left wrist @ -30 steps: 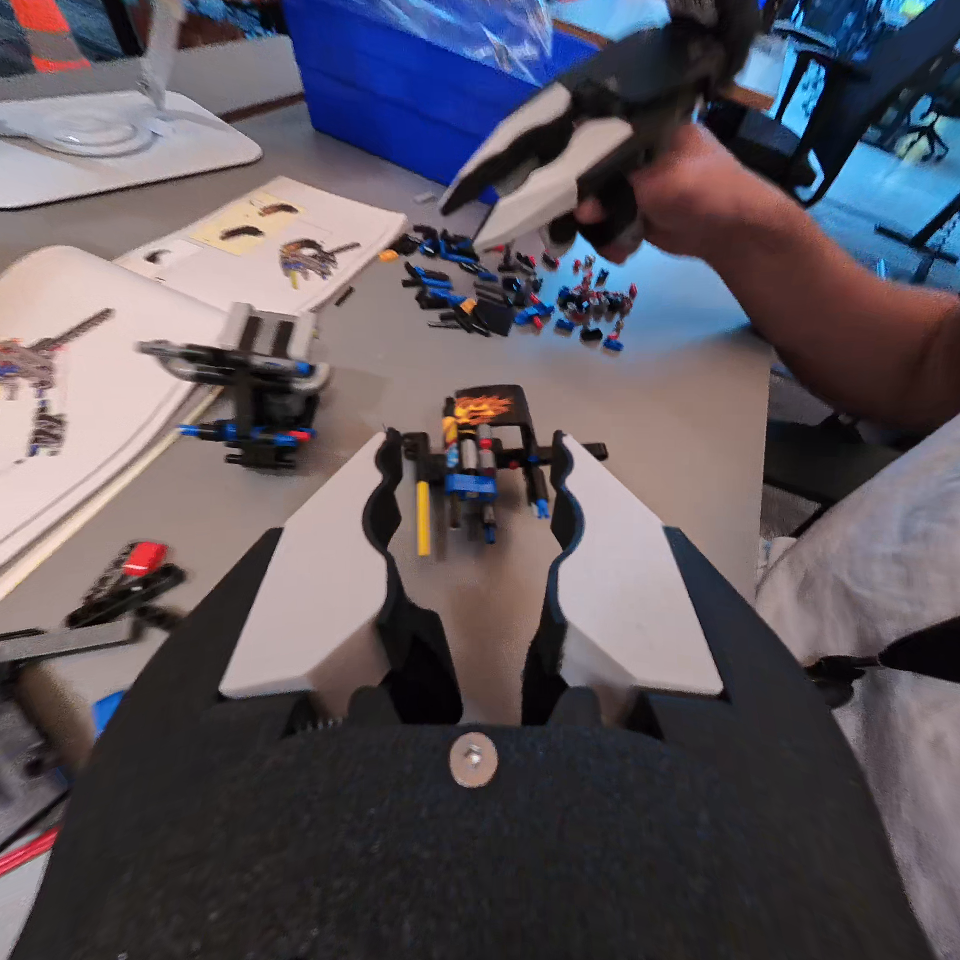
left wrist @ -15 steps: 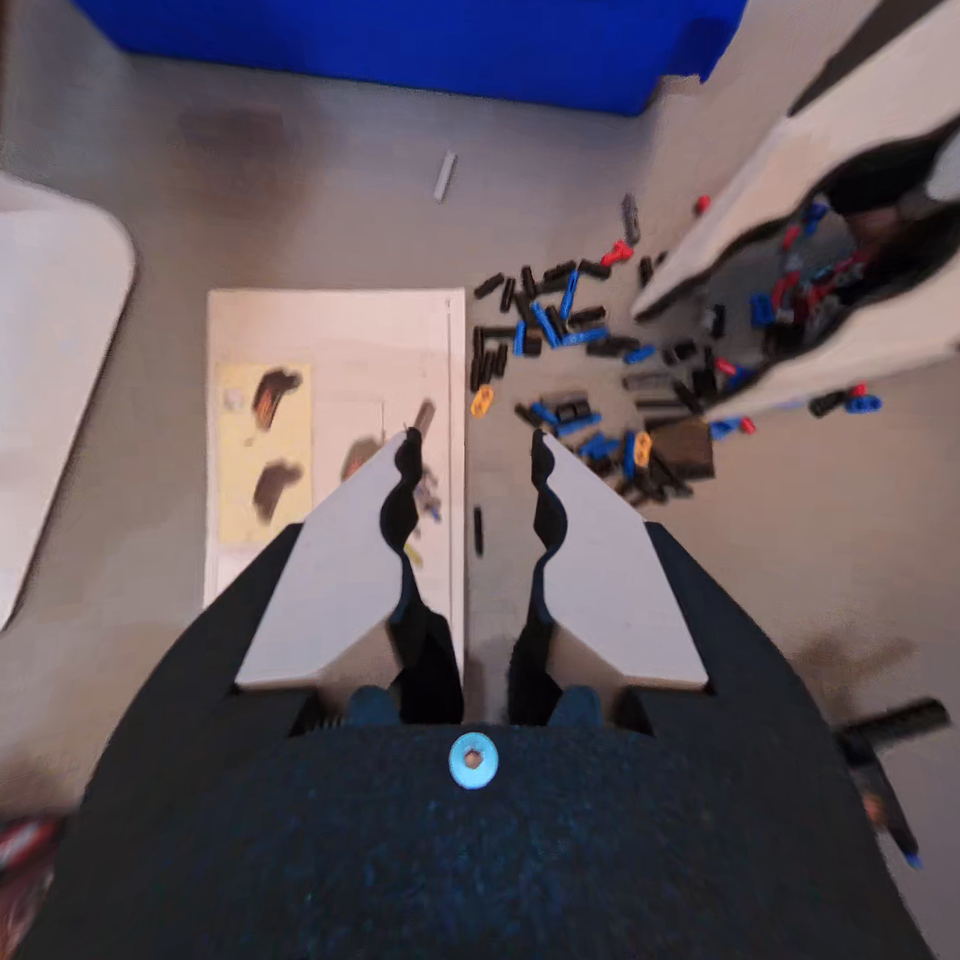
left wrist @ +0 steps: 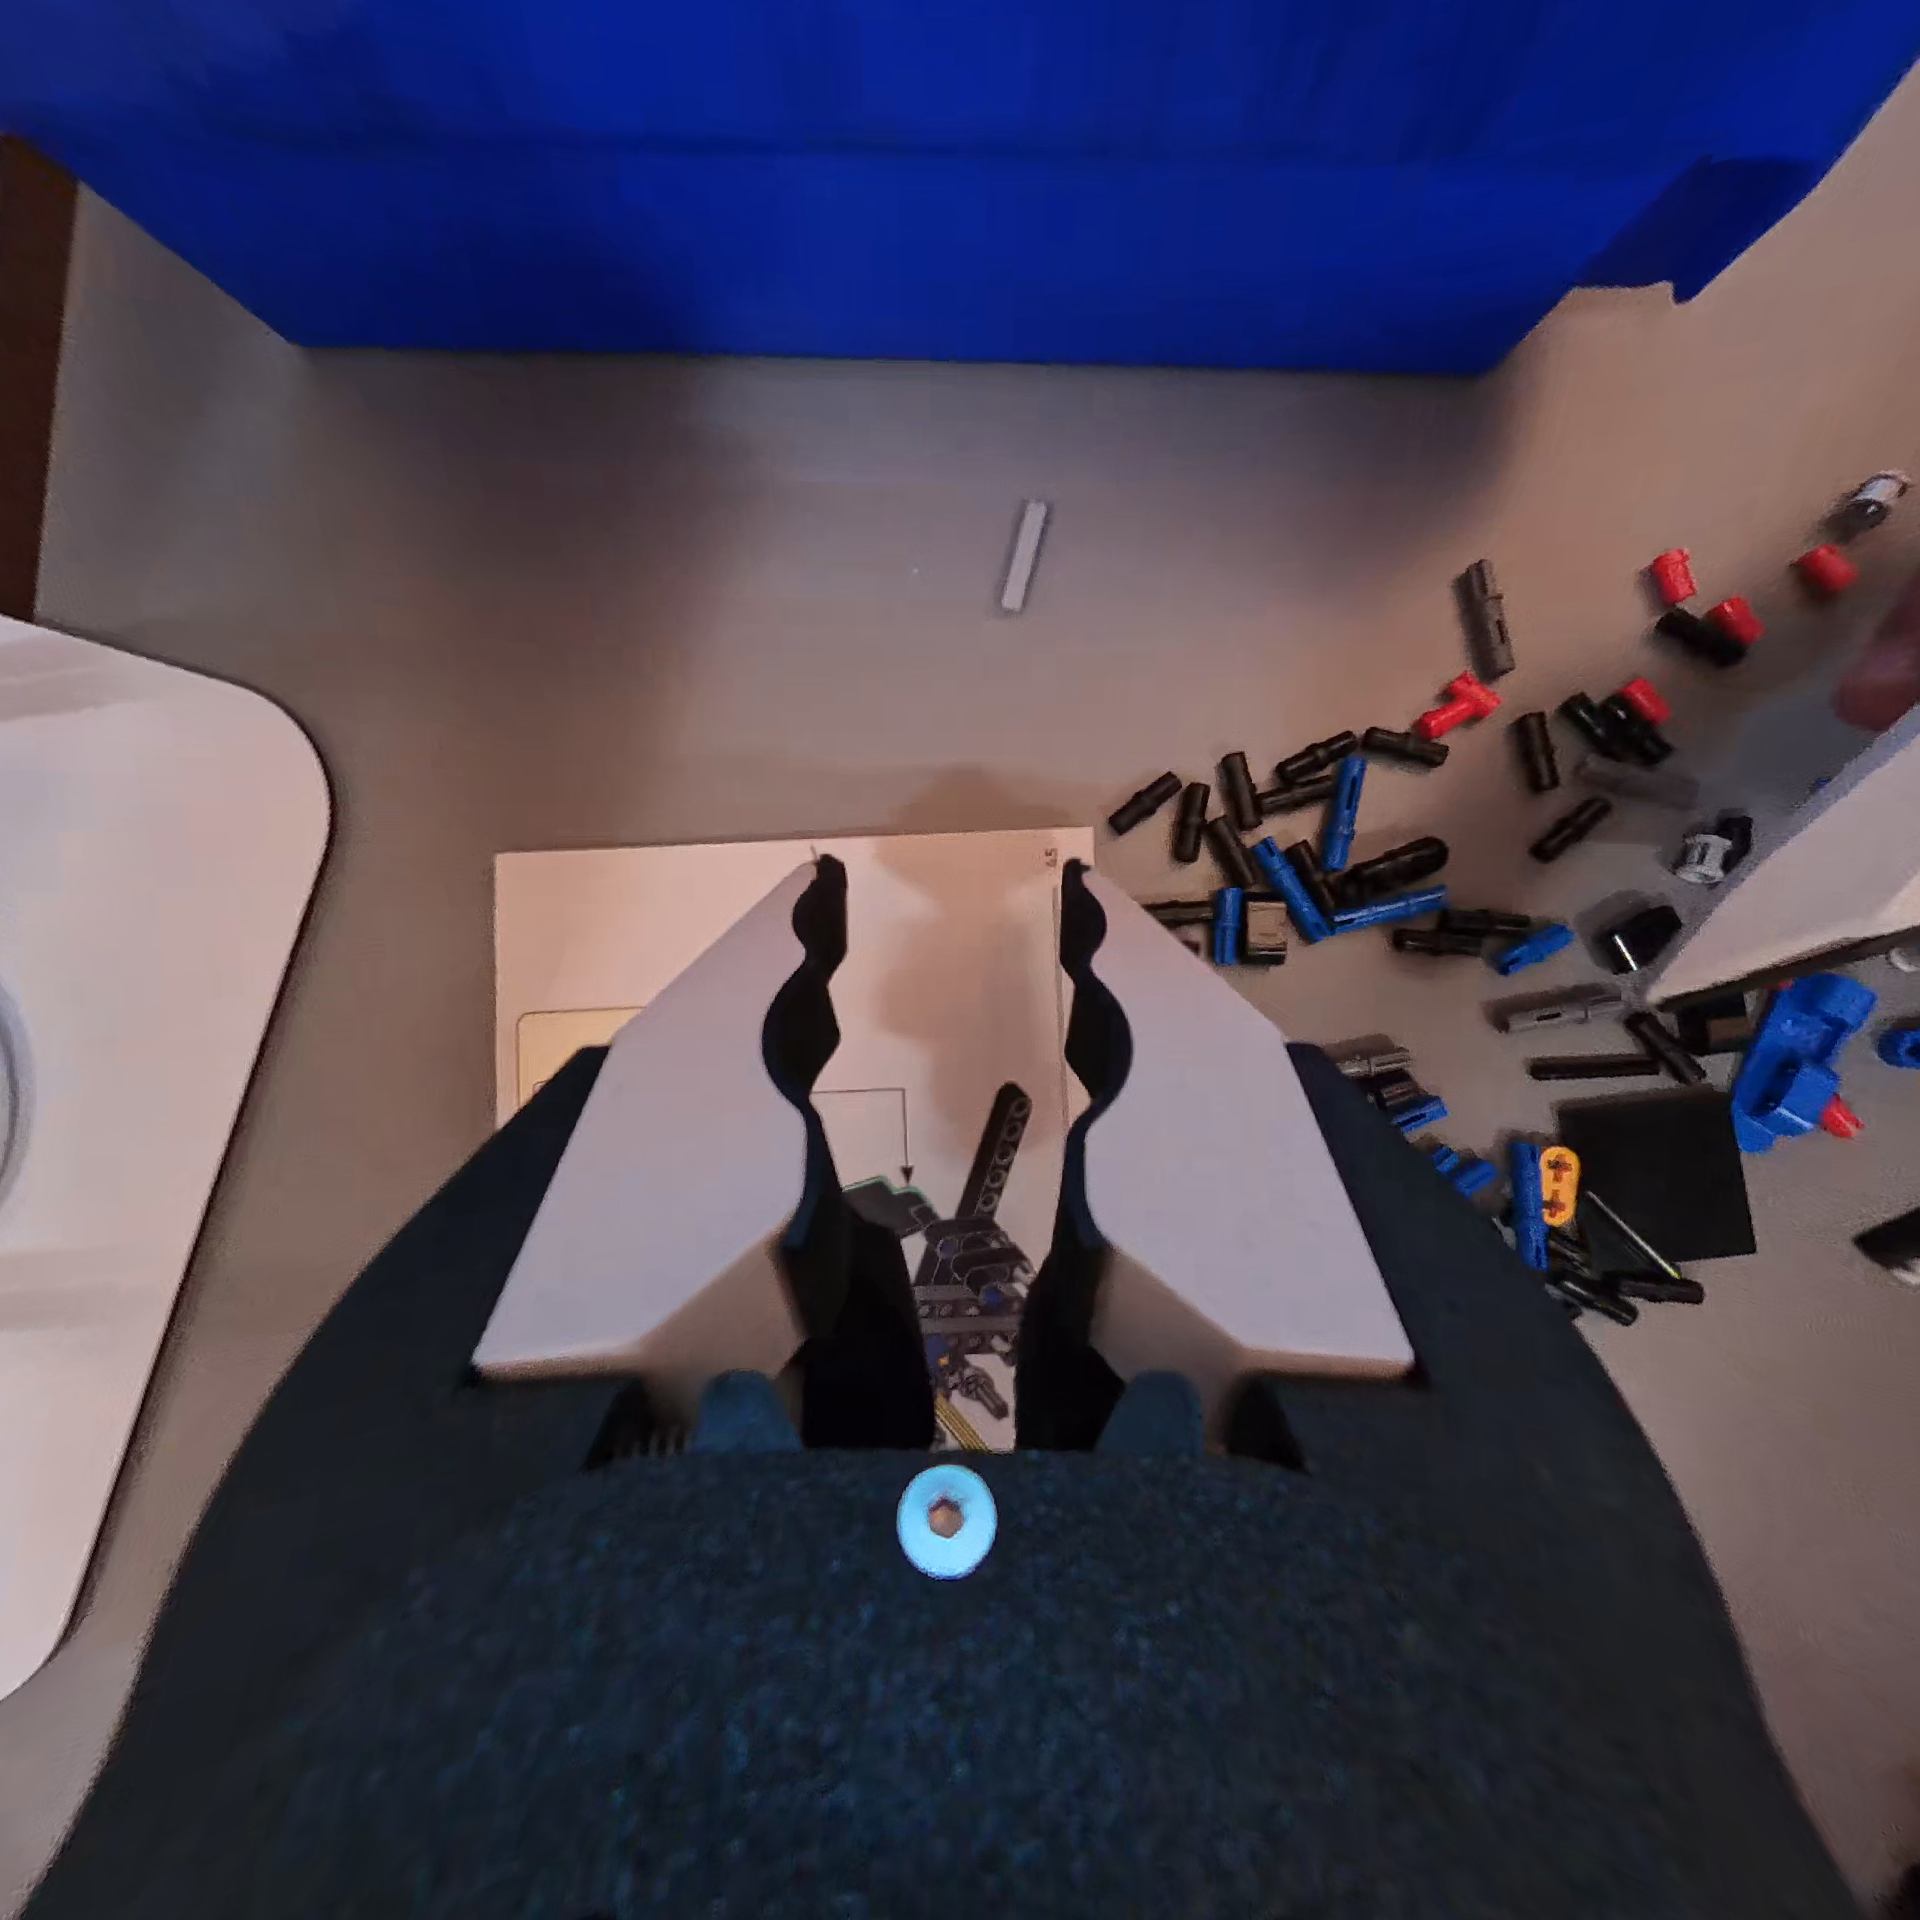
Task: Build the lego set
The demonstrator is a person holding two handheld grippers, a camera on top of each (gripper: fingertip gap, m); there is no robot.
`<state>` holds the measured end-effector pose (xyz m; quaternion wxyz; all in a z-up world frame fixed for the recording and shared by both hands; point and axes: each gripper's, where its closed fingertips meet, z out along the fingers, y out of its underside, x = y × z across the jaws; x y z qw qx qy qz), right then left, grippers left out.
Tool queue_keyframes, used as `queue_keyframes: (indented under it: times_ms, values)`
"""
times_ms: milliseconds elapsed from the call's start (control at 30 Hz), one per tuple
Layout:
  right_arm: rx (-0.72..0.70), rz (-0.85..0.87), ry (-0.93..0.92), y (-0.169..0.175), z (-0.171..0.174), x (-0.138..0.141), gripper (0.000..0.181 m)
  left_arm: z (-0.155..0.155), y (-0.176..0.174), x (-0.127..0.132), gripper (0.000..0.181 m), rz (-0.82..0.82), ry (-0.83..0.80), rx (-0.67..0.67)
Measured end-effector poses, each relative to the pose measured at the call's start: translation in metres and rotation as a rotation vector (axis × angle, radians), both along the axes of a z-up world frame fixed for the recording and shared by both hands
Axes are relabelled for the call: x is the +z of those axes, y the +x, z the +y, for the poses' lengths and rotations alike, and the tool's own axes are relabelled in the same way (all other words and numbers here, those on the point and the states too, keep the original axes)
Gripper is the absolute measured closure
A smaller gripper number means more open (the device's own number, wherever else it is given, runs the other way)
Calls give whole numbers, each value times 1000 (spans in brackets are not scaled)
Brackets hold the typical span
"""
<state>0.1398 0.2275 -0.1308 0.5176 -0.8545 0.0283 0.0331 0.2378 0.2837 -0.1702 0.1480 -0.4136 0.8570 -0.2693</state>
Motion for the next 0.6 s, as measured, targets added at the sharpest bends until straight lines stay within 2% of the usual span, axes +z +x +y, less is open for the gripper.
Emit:
queue_keyframes:
  times_ms: [33, 167, 400, 500, 567, 600]
  values:
    - [2, -1, -2, 0, 0, 0, 144, -2, -2, 0, 141, 11, -16, -5]
    - [9, -10, -12, -2, 0, -2, 145, -11, -3, -4, 141, 10, -18, -30]
    - [12, 8, -20, -2, 0, -4, 145, -7, 3, -5, 143, -6, -12, -18]
    - [19, 10, -22, -4, 0, -4, 145, -8, -1, -2, 161, 10, -45, -22]
    - [21, 6, -25, -4, 0, -5, 145, -9, -5, -2, 181, 23, -67, -31]
    - [21, 4, -27, -4, 0, -6, 145, -9, -7, -5, 181, 39, -64, -35]
